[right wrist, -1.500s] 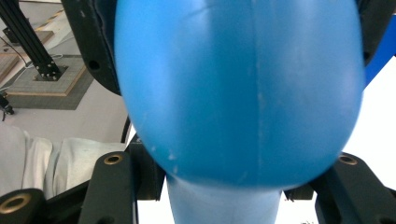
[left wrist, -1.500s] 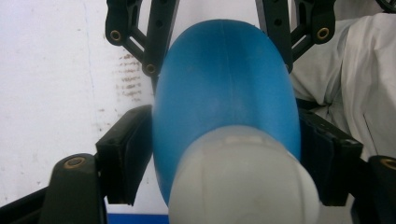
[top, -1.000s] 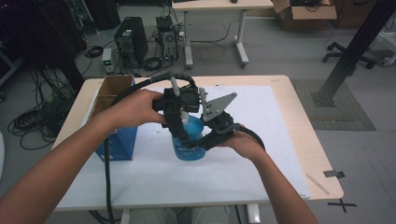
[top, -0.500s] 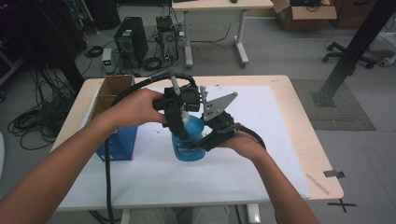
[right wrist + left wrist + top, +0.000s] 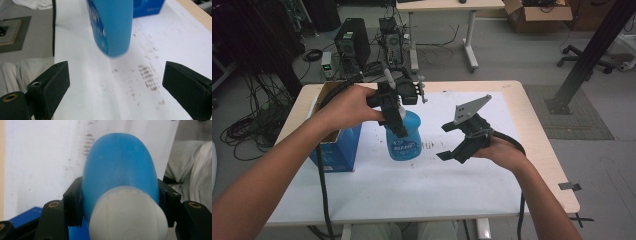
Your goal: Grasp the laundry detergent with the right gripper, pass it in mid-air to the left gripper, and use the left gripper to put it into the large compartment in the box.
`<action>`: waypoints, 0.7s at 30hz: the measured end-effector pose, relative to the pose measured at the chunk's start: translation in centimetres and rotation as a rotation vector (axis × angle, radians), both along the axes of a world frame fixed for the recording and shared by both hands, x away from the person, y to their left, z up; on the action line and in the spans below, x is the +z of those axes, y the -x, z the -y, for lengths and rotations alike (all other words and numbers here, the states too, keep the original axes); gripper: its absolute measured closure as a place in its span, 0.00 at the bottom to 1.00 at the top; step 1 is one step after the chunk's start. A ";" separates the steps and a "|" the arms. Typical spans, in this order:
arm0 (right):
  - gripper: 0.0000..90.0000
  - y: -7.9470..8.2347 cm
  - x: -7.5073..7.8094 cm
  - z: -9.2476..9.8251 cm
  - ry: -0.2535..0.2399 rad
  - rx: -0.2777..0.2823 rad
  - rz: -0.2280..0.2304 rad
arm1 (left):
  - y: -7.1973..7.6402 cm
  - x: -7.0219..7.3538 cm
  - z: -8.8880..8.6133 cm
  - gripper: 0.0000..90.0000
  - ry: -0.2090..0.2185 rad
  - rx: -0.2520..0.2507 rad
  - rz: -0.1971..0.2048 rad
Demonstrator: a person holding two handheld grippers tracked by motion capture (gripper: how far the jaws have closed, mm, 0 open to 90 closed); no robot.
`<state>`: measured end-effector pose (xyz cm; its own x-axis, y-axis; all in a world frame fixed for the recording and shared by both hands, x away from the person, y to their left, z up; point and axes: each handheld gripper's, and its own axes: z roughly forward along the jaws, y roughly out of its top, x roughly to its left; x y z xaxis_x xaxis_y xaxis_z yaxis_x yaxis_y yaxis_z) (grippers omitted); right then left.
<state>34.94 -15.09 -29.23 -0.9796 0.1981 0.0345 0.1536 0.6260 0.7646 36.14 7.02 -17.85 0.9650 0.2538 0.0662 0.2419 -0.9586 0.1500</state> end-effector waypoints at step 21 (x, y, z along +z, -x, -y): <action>0.06 0.8 1.9 6.9 0.151 -0.172 0.004 | -3.5 5.6 -2.8 0.42 -0.003 0.334 0.072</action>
<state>34.15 -22.02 -27.31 -0.9310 0.3647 -0.0119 0.2650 0.6981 0.6651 39.63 9.80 -12.25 0.8214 0.5550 0.1318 0.5317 -0.8286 0.1754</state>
